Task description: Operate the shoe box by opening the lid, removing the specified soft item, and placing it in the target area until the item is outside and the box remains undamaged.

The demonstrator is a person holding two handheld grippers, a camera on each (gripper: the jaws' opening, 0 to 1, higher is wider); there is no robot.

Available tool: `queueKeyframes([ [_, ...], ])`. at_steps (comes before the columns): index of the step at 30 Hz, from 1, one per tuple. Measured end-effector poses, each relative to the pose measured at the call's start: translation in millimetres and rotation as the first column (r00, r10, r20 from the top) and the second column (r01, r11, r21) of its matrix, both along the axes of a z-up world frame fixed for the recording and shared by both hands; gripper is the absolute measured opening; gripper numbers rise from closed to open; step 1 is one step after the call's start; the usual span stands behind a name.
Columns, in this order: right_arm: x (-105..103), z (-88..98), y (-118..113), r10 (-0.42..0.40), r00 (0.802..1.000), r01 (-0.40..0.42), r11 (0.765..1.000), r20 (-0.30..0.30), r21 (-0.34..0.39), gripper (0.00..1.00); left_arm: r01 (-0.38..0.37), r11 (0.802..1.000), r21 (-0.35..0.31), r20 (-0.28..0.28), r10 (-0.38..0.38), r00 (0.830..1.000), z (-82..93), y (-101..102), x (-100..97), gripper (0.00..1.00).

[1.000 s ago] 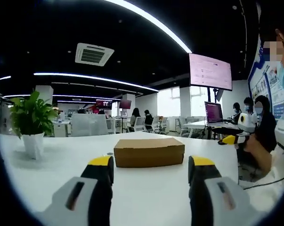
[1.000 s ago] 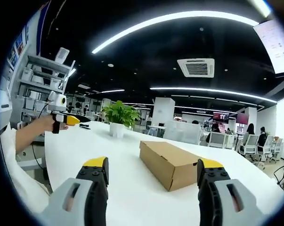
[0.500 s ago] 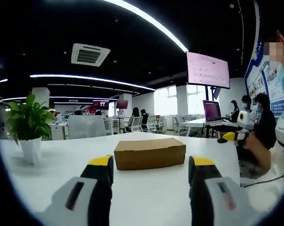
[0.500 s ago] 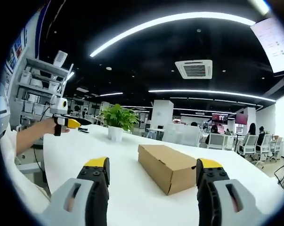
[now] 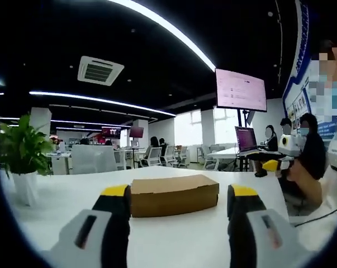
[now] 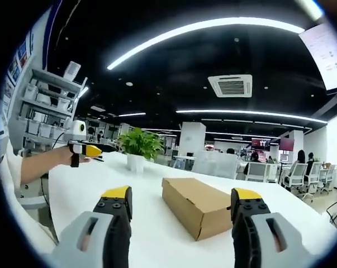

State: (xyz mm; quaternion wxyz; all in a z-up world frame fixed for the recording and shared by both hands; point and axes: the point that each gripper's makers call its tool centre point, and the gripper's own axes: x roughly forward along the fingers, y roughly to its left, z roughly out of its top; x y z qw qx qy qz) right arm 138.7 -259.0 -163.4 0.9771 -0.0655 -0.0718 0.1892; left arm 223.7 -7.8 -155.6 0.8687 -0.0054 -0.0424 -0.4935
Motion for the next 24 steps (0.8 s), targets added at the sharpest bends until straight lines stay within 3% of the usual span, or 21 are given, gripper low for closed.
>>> queueKeyframes([
  [2,0,3.1,-3,-0.006,1.000,0.006,1.000,0.004,0.004,0.66,0.027,1.000,-0.003,-0.010,-0.027,1.000,1.5,-4,0.1,0.66],
  [4,-2,7.2,-6,-0.022,0.999,0.022,1.000,0.027,0.017,0.59,0.069,0.998,0.003,-0.005,-0.069,0.998,4.3,-12,-5.3,0.70],
  [5,-4,11.6,-7,-0.028,0.998,0.026,0.999,0.058,0.032,0.58,0.061,0.998,0.002,-0.003,-0.061,0.998,5.8,-13,-4.1,0.73],
  [8,-10,9.0,-13,-0.051,0.997,0.045,0.994,0.061,0.101,0.62,0.049,0.999,0.009,0.010,-0.049,0.999,7.5,-16,0.2,0.70],
  [11,-10,-5.4,-24,-0.093,0.995,0.090,0.993,0.037,0.080,0.66,0.086,0.993,-0.085,-0.042,-0.090,0.995,11.3,-23,2.1,0.68],
  [15,-11,-11.6,-34,-0.103,0.994,0.101,0.992,0.022,0.077,0.67,0.038,0.998,-0.042,-0.029,-0.039,0.999,1.4,-25,10.0,0.71],
  [17,-10,-11.6,-36,-0.106,0.994,0.103,0.991,0.021,0.085,0.67,0.044,0.999,-0.018,-0.045,-0.045,0.998,-3.3,-27,14.7,0.71],
  [20,-7,-16.6,-31,-0.095,0.995,0.094,0.993,0.007,0.066,0.69,0.044,0.998,0.042,-0.021,-0.043,0.999,-7.6,-30,21.1,0.71],
  [24,-3,-23.9,-26,-0.091,0.996,0.091,0.994,-0.017,0.063,0.73,0.070,0.997,0.042,0.002,-0.070,0.998,-3.9,-32,27.9,0.71],
])
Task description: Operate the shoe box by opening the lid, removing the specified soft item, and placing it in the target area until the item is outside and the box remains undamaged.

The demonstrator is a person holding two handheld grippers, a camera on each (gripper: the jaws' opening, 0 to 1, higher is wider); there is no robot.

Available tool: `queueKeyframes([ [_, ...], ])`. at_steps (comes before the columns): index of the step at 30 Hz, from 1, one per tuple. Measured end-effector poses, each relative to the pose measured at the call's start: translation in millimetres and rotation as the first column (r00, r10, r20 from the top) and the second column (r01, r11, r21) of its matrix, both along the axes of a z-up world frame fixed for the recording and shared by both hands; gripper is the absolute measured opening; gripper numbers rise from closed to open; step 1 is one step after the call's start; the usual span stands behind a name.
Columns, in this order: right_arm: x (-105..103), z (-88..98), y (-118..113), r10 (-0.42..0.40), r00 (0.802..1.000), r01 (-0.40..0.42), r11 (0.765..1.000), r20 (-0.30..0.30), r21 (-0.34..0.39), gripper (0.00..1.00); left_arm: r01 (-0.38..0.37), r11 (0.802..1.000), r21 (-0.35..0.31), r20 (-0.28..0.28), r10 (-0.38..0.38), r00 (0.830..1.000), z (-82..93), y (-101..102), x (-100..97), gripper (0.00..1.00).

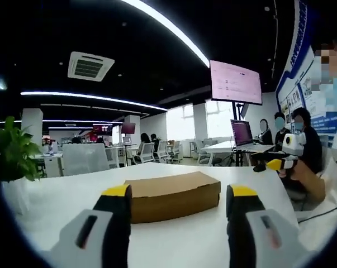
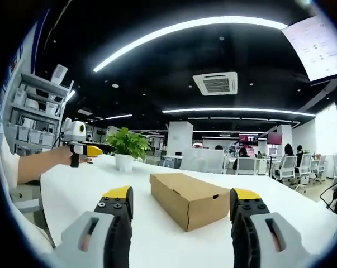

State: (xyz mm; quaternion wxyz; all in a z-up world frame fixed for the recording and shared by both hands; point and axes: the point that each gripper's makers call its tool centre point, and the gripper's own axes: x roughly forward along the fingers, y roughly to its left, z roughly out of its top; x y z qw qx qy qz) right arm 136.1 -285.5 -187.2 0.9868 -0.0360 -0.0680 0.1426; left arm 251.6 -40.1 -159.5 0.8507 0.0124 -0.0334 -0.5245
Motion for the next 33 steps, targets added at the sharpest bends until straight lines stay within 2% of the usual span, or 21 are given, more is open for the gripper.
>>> queueKeyframes([
  [3,1,0.5,3,0.018,1.000,-0.018,0.999,-0.002,0.027,0.73,0.016,1.000,0.001,-0.001,-0.016,1.000,-1.7,-2,3.3,0.73],
  [7,2,-0.9,7,0.013,1.000,-0.013,1.000,-0.001,-0.004,0.73,0.002,1.000,0.028,-0.004,-0.002,1.000,-10.0,-1,10.7,0.73],
  [14,3,-2.6,9,0.003,1.000,-0.003,1.000,-0.007,-0.026,0.73,-0.015,0.999,0.030,-0.025,0.016,1.000,-18.3,1,16.2,0.74],
  [24,8,-2.5,14,-0.016,1.000,0.016,0.999,-0.014,-0.047,0.79,-0.011,0.999,0.040,-0.028,0.012,1.000,-19.3,8,26.6,0.77],
  [33,10,-3.9,17,-0.021,1.000,0.020,0.998,-0.014,-0.068,0.80,-0.003,0.999,0.041,-0.022,0.004,1.000,-18.4,9,33.5,0.77],
])
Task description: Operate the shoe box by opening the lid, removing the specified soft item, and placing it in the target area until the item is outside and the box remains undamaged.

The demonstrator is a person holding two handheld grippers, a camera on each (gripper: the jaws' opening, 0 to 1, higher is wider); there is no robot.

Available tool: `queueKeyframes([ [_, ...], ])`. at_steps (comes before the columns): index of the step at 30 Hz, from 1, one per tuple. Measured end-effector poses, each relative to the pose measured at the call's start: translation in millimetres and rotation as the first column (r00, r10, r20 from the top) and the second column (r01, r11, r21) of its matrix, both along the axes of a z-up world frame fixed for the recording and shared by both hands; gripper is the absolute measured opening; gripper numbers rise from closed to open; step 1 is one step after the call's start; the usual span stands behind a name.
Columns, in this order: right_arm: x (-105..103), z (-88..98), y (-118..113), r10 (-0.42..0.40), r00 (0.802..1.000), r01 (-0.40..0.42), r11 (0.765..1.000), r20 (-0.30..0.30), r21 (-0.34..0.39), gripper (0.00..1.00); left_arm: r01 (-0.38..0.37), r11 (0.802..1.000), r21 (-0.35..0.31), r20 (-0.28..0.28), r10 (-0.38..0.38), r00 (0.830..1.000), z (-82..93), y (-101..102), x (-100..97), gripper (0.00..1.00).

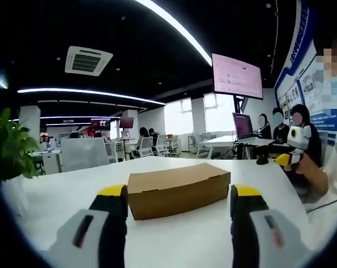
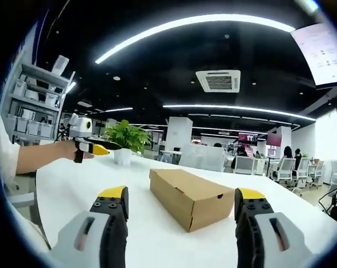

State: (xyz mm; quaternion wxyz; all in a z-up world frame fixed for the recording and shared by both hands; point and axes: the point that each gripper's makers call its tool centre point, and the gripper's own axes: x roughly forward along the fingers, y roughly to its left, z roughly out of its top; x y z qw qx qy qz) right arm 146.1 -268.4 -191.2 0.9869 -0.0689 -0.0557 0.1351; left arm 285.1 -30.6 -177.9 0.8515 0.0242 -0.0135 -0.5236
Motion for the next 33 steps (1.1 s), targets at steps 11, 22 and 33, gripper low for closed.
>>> queueKeyframes([
  [11,2,-0.1,0,0.000,1.000,0.000,1.000,0.013,-0.018,0.75,-0.005,1.000,0.019,-0.003,0.005,1.000,1.5,-2,10.1,0.76],
  [22,3,-1.9,0,-0.002,1.000,0.002,1.000,0.005,-0.024,0.73,-0.005,1.000,0.016,0.002,0.005,1.000,5.9,-6,18.1,0.76],
  [33,3,-4.6,-1,-0.003,1.000,0.002,1.000,-0.008,-0.022,0.73,-0.009,1.000,0.023,-0.006,0.010,1.000,3.1,-5,24.9,0.75],
])
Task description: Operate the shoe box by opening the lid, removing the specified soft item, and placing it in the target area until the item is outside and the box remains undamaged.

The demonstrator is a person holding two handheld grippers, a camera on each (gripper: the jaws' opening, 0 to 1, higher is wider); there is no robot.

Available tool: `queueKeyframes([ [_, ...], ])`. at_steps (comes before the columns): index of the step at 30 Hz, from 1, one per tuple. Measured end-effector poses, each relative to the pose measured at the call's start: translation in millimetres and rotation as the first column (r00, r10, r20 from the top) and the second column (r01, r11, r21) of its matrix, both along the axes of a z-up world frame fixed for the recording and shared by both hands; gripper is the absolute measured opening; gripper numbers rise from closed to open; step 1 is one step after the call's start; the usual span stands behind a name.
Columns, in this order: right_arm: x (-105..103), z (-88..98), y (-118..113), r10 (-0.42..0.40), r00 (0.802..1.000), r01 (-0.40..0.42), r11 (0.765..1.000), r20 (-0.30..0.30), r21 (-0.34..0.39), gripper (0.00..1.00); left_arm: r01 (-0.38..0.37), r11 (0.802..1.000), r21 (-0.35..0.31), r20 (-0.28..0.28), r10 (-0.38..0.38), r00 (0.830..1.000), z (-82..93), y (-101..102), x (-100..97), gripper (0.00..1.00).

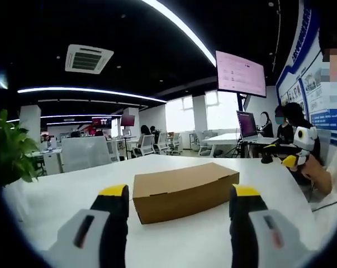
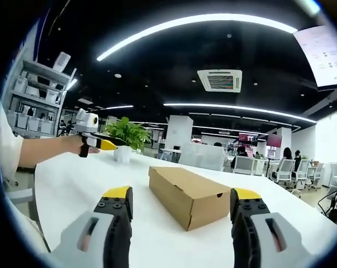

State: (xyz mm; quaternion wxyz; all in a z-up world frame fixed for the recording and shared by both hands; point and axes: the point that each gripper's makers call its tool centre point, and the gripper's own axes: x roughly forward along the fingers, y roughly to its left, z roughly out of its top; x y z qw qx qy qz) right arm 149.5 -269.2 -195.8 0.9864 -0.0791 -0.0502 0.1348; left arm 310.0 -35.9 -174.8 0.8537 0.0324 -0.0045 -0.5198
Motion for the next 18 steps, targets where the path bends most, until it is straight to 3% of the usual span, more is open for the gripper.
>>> queueKeyframes([
  [6,1,0.6,-2,-0.007,1.000,0.007,1.000,-0.001,0.009,0.73,0.000,1.000,-0.018,0.006,0.000,1.000,3.4,3,4.1,0.75],
  [9,3,-0.6,-2,-0.006,1.000,0.006,1.000,-0.005,0.014,0.74,0.007,1.000,-0.021,0.000,-0.007,1.000,2.9,2,4.2,0.70],
  [12,5,0.7,-2,-0.008,1.000,0.008,1.000,-0.008,0.014,0.75,-0.010,1.000,-0.016,-0.016,0.009,1.000,0.0,0,8.9,0.78],
  [18,11,3.1,-6,-0.014,1.000,0.015,1.000,-0.010,0.022,0.76,-0.010,1.000,-0.006,-0.029,0.010,1.000,-5.8,0,15.9,0.77],
])
